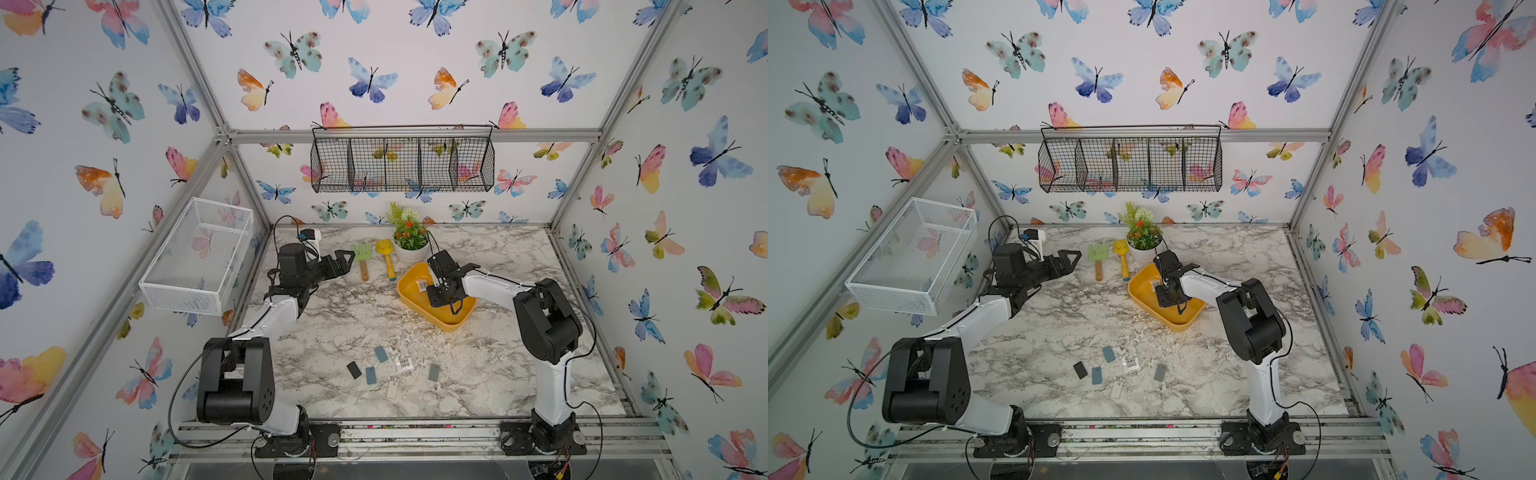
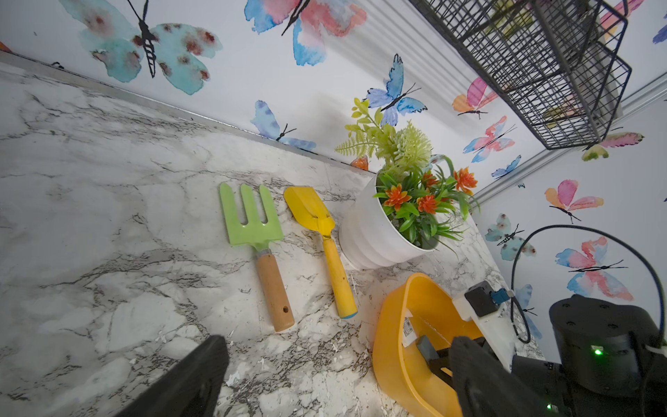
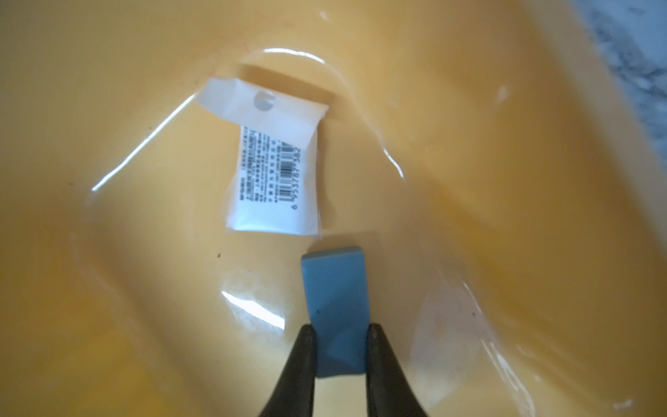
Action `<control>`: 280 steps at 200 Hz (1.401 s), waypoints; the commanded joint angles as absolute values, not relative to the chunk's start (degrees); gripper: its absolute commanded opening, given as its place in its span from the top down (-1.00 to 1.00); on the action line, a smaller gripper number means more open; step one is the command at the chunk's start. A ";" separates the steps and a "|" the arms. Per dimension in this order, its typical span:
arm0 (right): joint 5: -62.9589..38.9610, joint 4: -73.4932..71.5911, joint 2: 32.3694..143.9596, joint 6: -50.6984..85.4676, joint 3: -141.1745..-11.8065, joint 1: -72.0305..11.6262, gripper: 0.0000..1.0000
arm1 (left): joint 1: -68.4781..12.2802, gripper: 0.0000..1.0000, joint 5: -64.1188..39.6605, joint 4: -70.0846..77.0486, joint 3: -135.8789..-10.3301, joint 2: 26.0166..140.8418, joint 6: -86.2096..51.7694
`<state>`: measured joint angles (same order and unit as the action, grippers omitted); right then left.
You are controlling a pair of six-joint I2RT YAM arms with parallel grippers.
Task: Put the eraser in the storage box
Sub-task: Place the eraser in the storage box.
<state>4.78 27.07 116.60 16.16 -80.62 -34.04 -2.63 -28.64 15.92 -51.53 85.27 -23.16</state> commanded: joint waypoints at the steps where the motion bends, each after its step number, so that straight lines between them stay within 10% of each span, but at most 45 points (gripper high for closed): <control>1: 6.90 26.29 117.18 17.05 -81.12 -33.40 0.62 | -2.97 -0.97 -29.68 15.29 -51.80 85.17 -21.89; 58: 7.47 26.29 119.60 16.87 -83.52 -33.13 0.58 | -3.97 -0.97 -29.00 14.22 -52.00 85.17 -20.85; 114: 6.11 26.02 119.39 16.87 -84.64 -33.01 0.03 | -7.39 -0.97 -25.13 9.17 -53.14 85.60 -17.72; 245: 4.36 31.73 94.31 18.26 -81.22 -32.81 -0.38 | -23.64 -0.97 -17.26 -14.49 -43.99 71.54 -28.91; 280: 7.65 28.68 88.85 22.06 -73.83 -29.10 -0.96 | -33.76 -0.97 -13.24 -18.93 -43.17 72.33 -33.79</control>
<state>4.40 26.68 92.07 19.03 -78.35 -32.21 -28.97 -16.43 -13.45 -44.12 72.47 -28.62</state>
